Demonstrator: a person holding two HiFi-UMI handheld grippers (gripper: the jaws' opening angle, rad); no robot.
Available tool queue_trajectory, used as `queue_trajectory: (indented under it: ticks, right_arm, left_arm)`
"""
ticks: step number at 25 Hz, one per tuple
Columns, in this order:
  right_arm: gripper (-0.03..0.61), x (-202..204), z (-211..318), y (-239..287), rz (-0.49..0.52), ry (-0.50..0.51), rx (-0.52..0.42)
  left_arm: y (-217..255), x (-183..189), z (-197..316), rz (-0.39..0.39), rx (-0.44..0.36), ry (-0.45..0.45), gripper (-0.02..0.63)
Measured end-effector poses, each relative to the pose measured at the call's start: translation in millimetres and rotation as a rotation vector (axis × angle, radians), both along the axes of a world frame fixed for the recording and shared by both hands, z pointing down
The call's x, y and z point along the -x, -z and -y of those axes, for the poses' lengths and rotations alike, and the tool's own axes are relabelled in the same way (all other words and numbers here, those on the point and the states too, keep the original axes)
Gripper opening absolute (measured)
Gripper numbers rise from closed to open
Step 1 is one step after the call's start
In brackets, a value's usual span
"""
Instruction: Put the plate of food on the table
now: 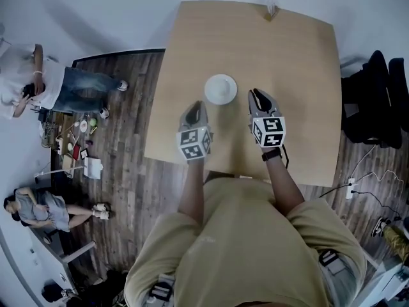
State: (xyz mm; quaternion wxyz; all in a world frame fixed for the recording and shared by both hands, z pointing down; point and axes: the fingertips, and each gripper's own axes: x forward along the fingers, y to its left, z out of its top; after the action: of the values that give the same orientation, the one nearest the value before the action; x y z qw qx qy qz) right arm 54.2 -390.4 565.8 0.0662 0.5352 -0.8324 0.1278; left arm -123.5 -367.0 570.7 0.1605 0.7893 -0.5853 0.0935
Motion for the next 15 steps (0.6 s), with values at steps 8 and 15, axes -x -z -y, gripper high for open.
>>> queue_trajectory:
  ticks: [8,15]
  right_arm:
    - [0.006,-28,-69,56,-0.019,-0.033,-0.17]
    - [0.005,-57,-108,66,-0.03,-0.098,-0.203]
  left_arm:
    - [37,-8,-79,0.009,-0.118,0.039,0.002]
    - [49,-16,-121,0.021,-0.186,0.055,0.002]
